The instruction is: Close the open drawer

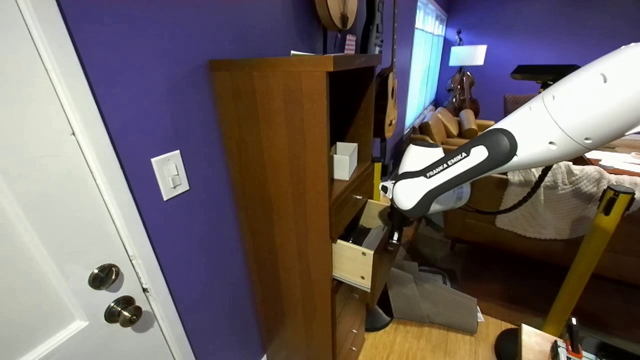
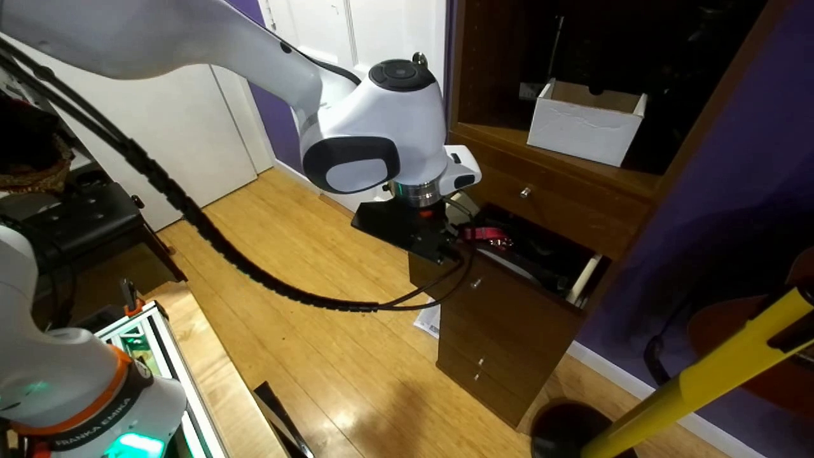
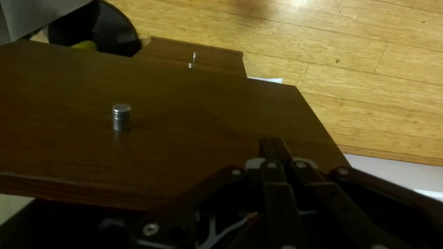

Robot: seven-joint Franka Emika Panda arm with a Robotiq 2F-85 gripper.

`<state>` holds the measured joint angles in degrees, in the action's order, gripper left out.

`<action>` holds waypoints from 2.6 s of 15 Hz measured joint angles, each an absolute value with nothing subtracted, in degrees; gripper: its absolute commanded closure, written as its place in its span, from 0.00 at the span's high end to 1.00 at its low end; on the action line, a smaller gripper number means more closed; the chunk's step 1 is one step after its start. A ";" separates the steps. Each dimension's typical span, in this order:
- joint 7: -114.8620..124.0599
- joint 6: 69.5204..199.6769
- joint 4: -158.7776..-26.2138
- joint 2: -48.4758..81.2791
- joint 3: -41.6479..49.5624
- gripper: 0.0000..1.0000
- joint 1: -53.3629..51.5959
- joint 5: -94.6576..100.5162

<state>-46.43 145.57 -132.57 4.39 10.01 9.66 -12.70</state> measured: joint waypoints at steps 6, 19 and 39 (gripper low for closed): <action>-53.34 155.28 -127.36 11.40 4.54 0.00 10.58 -25.11; -32.42 151.30 -125.85 12.79 7.14 0.33 10.58 -4.13; -0.23 118.36 -132.75 -23.36 4.58 1.00 6.35 1.06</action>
<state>-0.23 118.36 -132.75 -23.36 4.58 6.35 1.06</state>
